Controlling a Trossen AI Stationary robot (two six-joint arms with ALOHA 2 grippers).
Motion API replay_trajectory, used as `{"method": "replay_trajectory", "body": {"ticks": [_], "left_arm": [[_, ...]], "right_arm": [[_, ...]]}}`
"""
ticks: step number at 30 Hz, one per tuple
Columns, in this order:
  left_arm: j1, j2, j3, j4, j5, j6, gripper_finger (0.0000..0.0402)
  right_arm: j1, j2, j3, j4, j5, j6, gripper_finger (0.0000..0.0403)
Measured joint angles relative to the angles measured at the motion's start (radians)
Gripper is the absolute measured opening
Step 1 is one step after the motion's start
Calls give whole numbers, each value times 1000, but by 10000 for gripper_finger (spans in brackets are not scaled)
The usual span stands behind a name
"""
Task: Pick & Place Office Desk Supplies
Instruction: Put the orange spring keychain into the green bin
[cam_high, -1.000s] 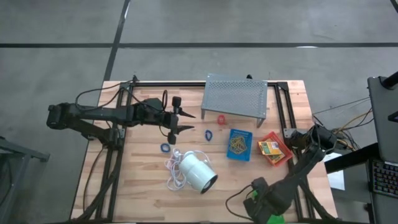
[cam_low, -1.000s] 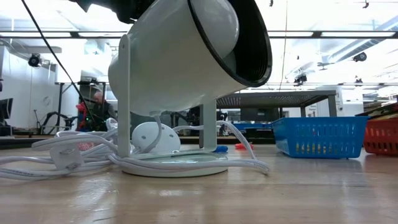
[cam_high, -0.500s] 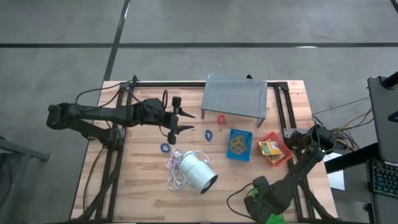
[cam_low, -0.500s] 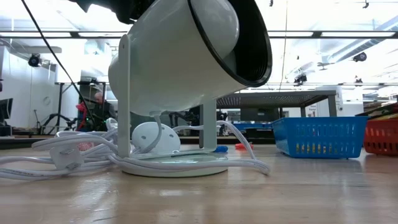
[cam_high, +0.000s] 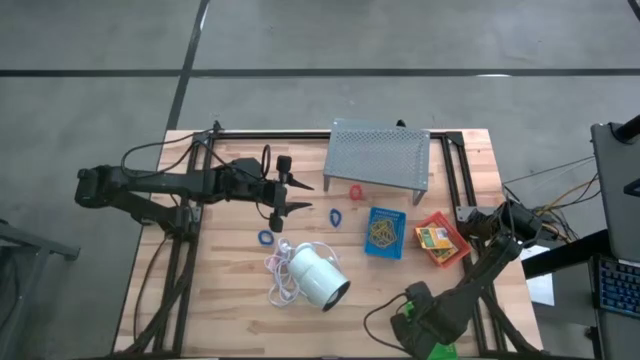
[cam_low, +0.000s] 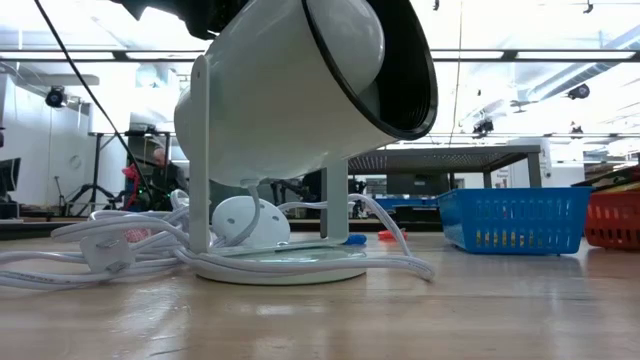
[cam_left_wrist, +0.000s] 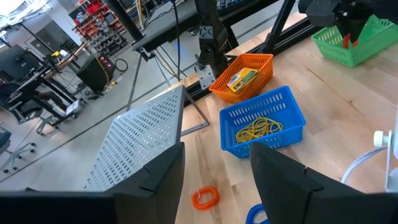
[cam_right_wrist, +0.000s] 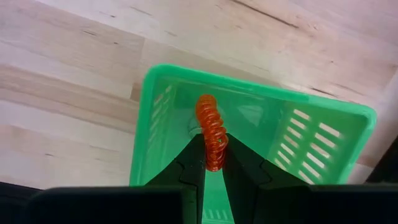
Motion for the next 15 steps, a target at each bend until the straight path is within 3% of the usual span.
{"method": "replay_trajectory", "body": {"ticks": [7, 15], "left_arm": [[0, 0, 0, 0, 0, 1, 184], [0, 0, 0, 0, 0, 2, 184]], "right_arm": [[0, 0, -6, -20, 0, 63, 38], [0, 1, -9, -20, -1, 19, 38]]}}
